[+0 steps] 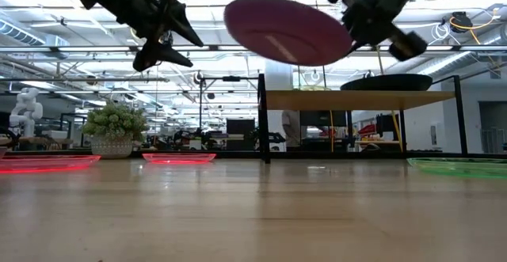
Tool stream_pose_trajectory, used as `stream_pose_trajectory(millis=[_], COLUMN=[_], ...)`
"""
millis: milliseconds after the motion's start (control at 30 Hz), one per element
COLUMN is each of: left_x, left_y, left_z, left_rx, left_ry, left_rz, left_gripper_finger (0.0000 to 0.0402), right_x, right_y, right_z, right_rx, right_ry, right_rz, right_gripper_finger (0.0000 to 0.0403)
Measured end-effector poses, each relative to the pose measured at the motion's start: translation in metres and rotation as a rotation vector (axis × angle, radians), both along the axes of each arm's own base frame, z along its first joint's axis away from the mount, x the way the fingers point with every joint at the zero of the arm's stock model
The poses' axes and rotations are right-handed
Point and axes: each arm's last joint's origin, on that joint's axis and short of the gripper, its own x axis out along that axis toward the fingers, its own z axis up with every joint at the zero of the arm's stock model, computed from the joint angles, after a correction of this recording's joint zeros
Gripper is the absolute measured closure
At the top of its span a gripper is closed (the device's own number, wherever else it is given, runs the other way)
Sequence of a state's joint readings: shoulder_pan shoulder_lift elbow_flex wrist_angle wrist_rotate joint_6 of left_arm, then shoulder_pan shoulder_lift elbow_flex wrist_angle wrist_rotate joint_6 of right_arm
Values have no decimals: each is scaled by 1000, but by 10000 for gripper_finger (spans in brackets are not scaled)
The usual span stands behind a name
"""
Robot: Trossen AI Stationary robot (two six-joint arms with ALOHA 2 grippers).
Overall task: Place and stack plates onto a shelf
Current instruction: Stack the left violet plate on the black plate on the shelf
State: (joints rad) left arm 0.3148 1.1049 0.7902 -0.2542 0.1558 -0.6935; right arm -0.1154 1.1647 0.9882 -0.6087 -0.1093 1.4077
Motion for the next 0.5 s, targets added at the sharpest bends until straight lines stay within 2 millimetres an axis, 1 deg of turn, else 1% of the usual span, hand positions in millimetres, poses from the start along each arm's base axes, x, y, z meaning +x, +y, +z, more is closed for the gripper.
stream_pose_trajectory(millis=[167,333,500], left_x=[-2,-3,-3], left_y=[7,8,8], left_z=[0,0,-1], left_rx=[31,29,30], left_ry=[8,5,8], left_rz=[11,-9,-13], left_gripper_finger=[181,181,181], right_x=[-18,-33,-46], right_y=[2,4,3], right_z=[16,31,46], right_rx=[35,66,31], right_ry=[-52,-131,-183], right_rz=[-59,-99,-155], right_gripper_finger=[403,403,403])
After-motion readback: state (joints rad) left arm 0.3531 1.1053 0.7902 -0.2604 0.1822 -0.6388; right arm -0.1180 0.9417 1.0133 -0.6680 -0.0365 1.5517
